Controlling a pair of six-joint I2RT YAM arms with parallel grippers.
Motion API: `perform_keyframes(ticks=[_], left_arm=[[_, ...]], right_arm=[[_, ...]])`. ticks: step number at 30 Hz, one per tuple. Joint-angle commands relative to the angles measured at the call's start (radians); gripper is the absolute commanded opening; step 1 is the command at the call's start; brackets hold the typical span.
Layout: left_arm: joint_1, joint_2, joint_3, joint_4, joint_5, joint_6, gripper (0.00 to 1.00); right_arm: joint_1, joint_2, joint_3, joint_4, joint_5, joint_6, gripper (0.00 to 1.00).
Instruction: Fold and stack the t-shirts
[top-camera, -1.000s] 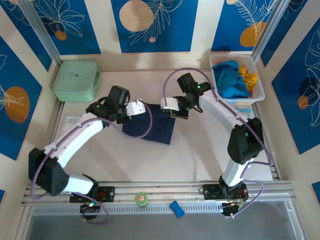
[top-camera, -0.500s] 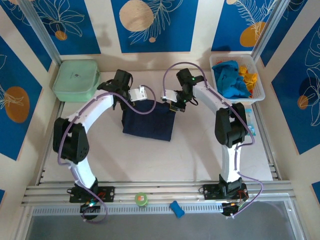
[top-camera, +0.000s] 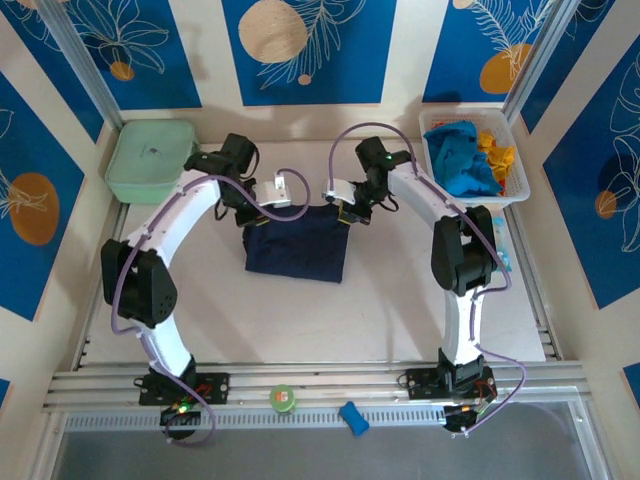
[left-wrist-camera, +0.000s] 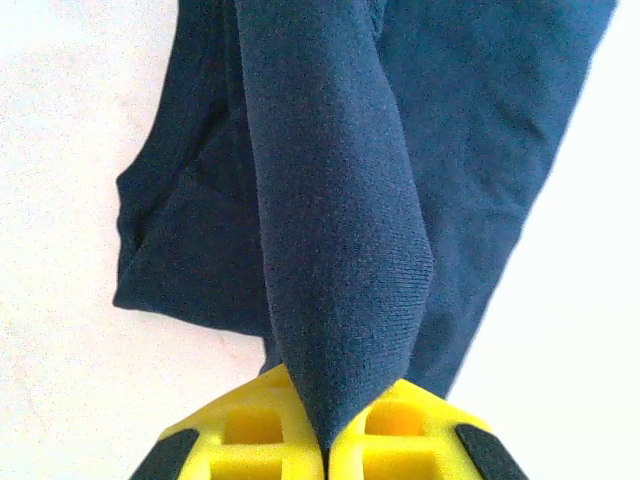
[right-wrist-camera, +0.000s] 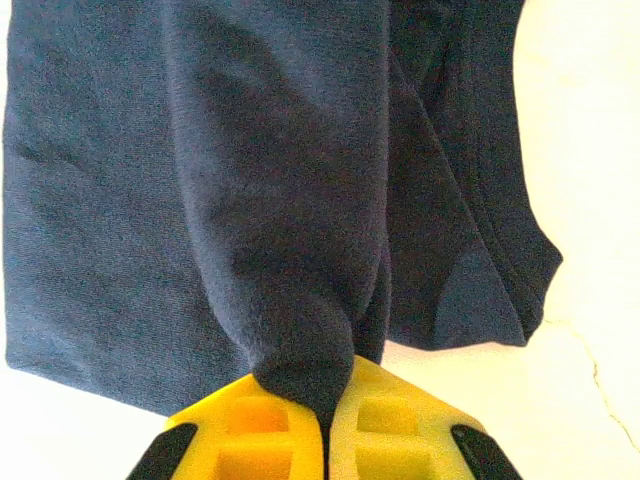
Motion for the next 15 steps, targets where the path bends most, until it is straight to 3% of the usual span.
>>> perform_keyframes(ticks=[1, 10, 15], left_arm=[[-0.018, -0.076, 0.022, -0.139, 0.094, -0.027, 0.0], [-0.053, -0.257, -0.081, -0.122, 0.105, -0.079, 0.0], [-0.051, -0.253, -0.181, -0.085, 0.108, -0.082, 0.0]], right_arm=[[0.008, -0.083, -0.046, -0.028, -0.06, -0.016, 0.0], [0.058, -0.237, -0.172, -0.021, -0.08, -0.001, 0.0], [0.057, -0.215, -0.157, -0.034, -0.088, 0.011, 0.0]])
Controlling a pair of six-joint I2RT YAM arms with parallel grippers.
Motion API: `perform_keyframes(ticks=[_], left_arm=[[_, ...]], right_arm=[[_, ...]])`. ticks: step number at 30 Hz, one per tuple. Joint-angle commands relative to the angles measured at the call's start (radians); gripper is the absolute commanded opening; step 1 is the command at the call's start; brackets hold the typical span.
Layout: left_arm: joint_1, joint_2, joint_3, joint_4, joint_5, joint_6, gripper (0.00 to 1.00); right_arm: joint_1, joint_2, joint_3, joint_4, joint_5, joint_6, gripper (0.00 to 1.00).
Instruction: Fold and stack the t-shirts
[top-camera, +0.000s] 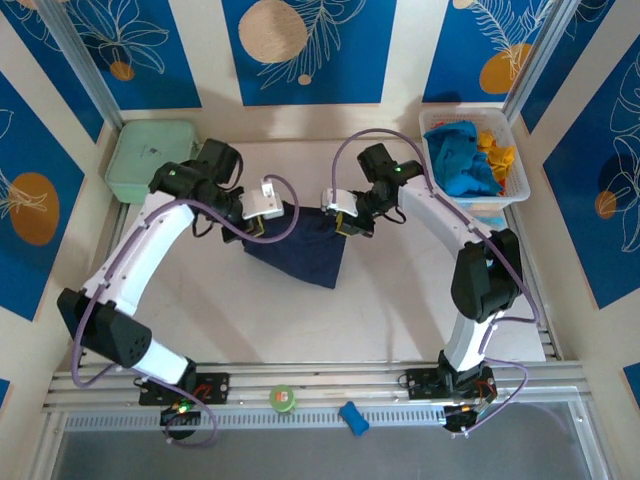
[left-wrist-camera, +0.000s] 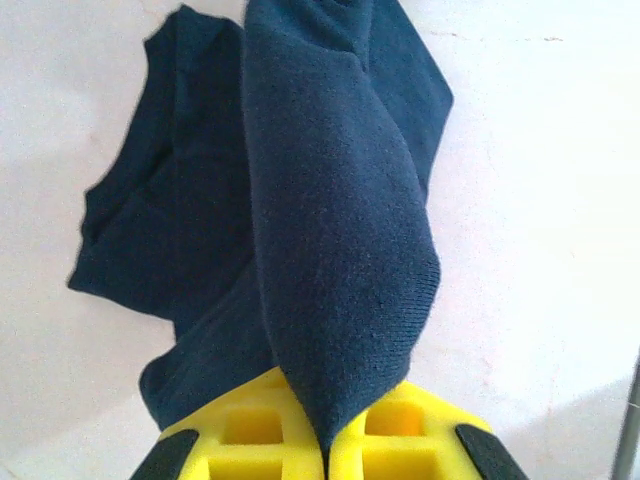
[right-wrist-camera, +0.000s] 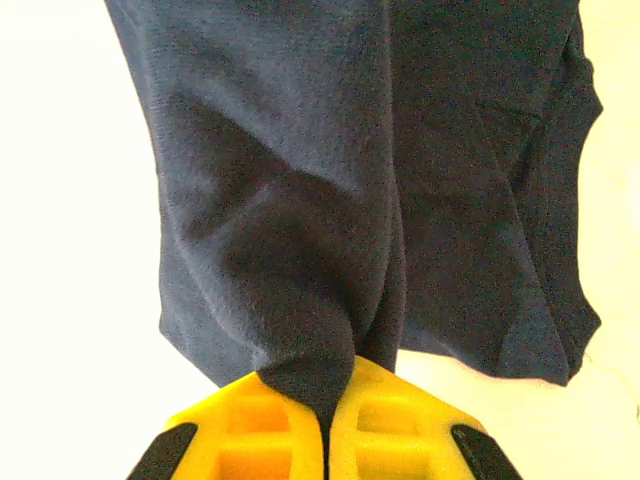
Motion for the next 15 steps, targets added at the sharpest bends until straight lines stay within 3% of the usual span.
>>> perform_keyframes(ticks=[1, 6, 15], left_arm=[[0.0, 0.037, -0.062, 0.018, 0.049, -0.013, 0.0], [0.038, 0.188, -0.009, 0.018, 0.054, -0.001, 0.0], [0.118, 0.542, 0.35, -0.067, 0.053, 0.052, 0.0]], right_arm=[[-0.008, 0.024, 0.014, -0.03, -0.031, 0.018, 0.0], [-0.032, 0.121, 0.092, -0.042, -0.034, 0.036, 0.0], [-0.064, 0.326, 0.253, -0.018, -0.019, 0.094, 0.0]])
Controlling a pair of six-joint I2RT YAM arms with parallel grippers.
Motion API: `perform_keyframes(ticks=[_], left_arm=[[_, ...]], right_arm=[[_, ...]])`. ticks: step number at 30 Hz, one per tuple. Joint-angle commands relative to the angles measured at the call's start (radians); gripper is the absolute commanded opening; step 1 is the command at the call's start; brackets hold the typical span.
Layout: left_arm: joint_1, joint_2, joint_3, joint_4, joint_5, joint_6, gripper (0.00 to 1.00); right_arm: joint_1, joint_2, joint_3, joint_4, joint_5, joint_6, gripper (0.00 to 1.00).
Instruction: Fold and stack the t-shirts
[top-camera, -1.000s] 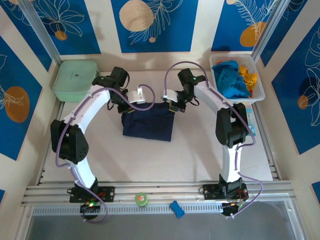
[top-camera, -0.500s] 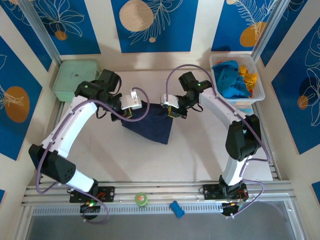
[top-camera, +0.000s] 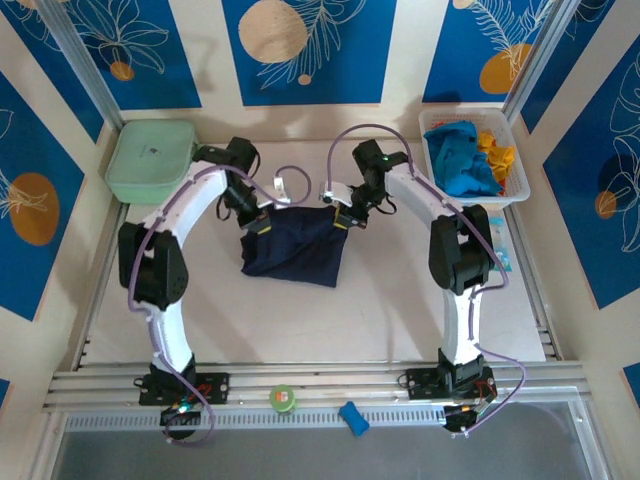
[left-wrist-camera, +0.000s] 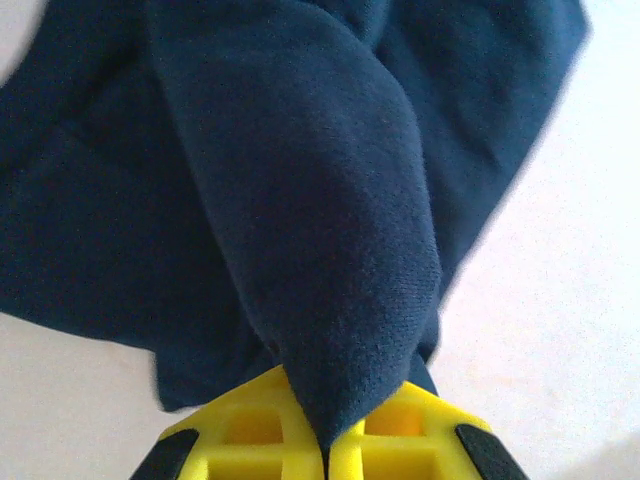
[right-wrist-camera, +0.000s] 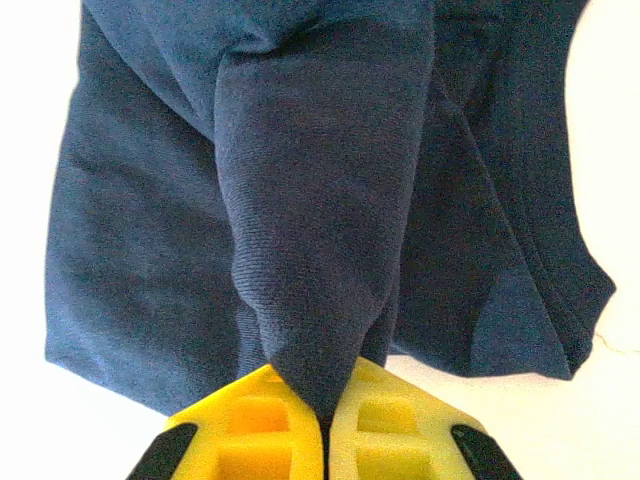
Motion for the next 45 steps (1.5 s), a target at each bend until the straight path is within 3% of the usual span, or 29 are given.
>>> perform_keyframes(ticks=[1, 9, 19, 21, 23, 27, 29, 34, 35, 40, 45], left_arm=[[0.027, 0.092, 0.141, -0.071, 0.031, 0.047, 0.0], [0.058, 0.272, 0.369, -0.083, 0.002, 0.072, 0.0], [0.104, 0.355, 0.372, 0.021, -0.057, 0.04, 0.0], [0.11, 0.366, 0.358, 0.069, -0.084, 0.022, 0.0], [0.117, 0.371, 0.335, 0.13, -0.113, -0.005, 0.0], [0.129, 0.341, 0.24, 0.307, -0.169, -0.077, 0.29], [0.133, 0.305, 0.162, 0.441, -0.205, -0.131, 1.0], [0.147, 0.223, 0.046, 0.649, -0.233, -0.249, 0.99], [0.15, 0.197, 0.017, 0.693, -0.236, -0.276, 0.99], [0.167, -0.025, -0.206, 1.011, -0.226, -0.413, 0.99], [0.188, -0.298, -0.429, 1.309, -0.303, -0.593, 0.99]], right_arm=[[-0.007, 0.052, 0.065, 0.008, -0.023, 0.043, 0.0], [-0.02, 0.121, 0.095, 0.106, -0.014, 0.12, 0.0], [-0.038, 0.164, 0.082, 0.288, 0.038, 0.253, 0.0], [-0.041, 0.173, 0.074, 0.348, 0.059, 0.303, 0.05], [-0.044, 0.178, 0.056, 0.431, 0.086, 0.383, 0.21], [-0.058, 0.187, 0.069, 0.55, 0.111, 0.591, 0.49], [-0.063, 0.194, 0.113, 0.55, 0.108, 0.681, 0.59], [-0.074, 0.165, 0.206, 0.499, 0.126, 0.862, 0.88], [-0.076, 0.159, 0.242, 0.457, 0.143, 0.907, 1.0], [-0.076, 0.101, 0.37, 0.235, 0.213, 1.038, 0.99], [-0.044, -0.11, 0.201, 0.232, 0.326, 1.048, 0.99]])
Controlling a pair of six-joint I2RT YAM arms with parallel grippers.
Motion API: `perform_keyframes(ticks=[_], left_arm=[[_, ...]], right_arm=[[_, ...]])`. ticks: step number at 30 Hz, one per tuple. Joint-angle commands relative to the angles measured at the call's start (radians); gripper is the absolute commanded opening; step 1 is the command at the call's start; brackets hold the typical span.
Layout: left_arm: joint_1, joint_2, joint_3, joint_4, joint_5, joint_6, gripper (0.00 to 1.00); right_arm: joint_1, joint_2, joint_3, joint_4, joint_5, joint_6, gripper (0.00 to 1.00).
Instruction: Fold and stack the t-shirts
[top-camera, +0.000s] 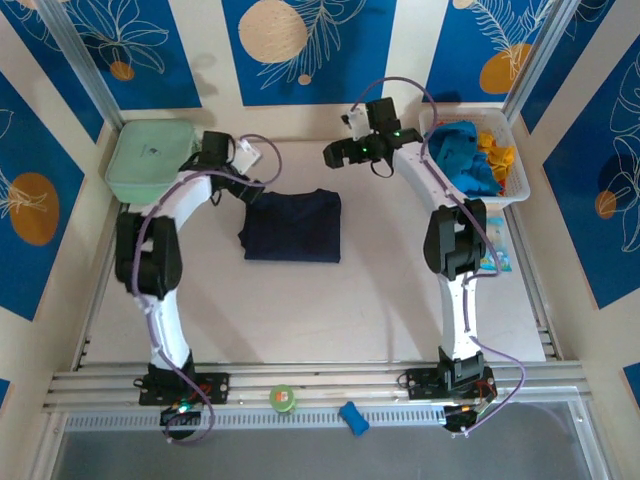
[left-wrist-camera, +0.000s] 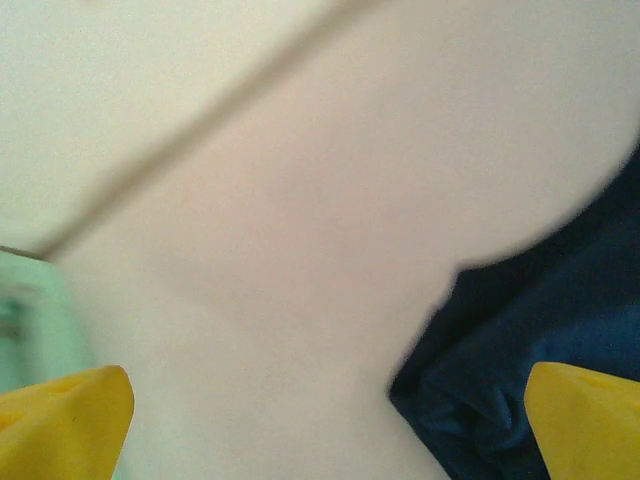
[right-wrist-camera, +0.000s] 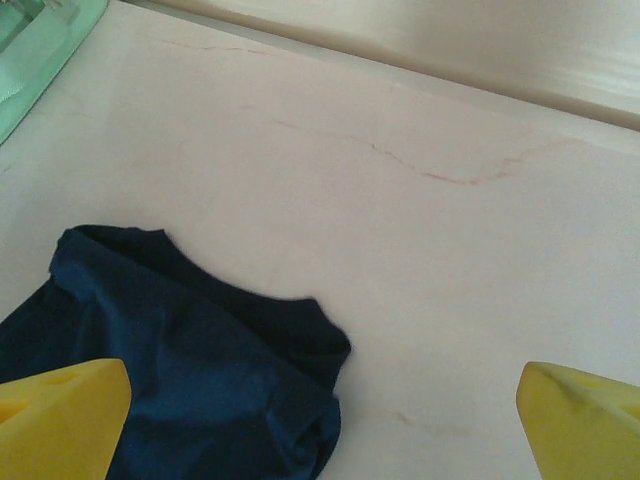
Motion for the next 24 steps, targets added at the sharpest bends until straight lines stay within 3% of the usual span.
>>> perform_keyframes(ticks=[1, 3, 6, 8, 10, 14, 18, 19, 24], left_arm=[[0.024, -0.192, -0.114, 0.31, -0.067, -0.179, 0.99], [0.025, -0.297, -0.181, 0.353, -0.08, -0.219, 0.99], [0.025, -0.448, -0.274, 0.314, -0.133, -0.372, 0.99], [0.025, -0.543, -0.351, 0.297, -0.054, -0.384, 0.99], [0.022, -0.628, -0.397, 0.2, 0.08, -0.356, 0.99], [0.019, -0.701, -0.429, -0.031, 0.132, -0.449, 0.9], [0.013, -0.691, -0.438, -0.231, 0.111, -0.538, 0.6], [0.011, -0.678, -0.432, -0.282, 0.094, -0.562, 0.56], [-0.015, -0.557, -0.384, -0.456, 0.036, -0.663, 0.57]], right_arm=[[0.023, -0.184, -0.096, -0.078, 0.088, 0.073, 0.99], [0.006, -0.25, -0.138, -0.129, 0.08, 0.12, 0.99], [-0.066, -0.317, -0.25, -0.149, -0.119, 0.234, 0.99], [-0.094, -0.346, -0.348, -0.114, -0.196, 0.297, 0.99], [-0.073, -0.374, -0.444, -0.085, -0.159, 0.314, 1.0], [-0.009, -0.376, -0.545, -0.067, -0.09, 0.377, 0.91], [0.081, -0.305, -0.535, -0.103, 0.023, 0.425, 0.78], [0.101, -0.28, -0.517, -0.118, 0.049, 0.435, 0.76], [0.175, -0.143, -0.403, -0.176, 0.138, 0.468, 0.72]])
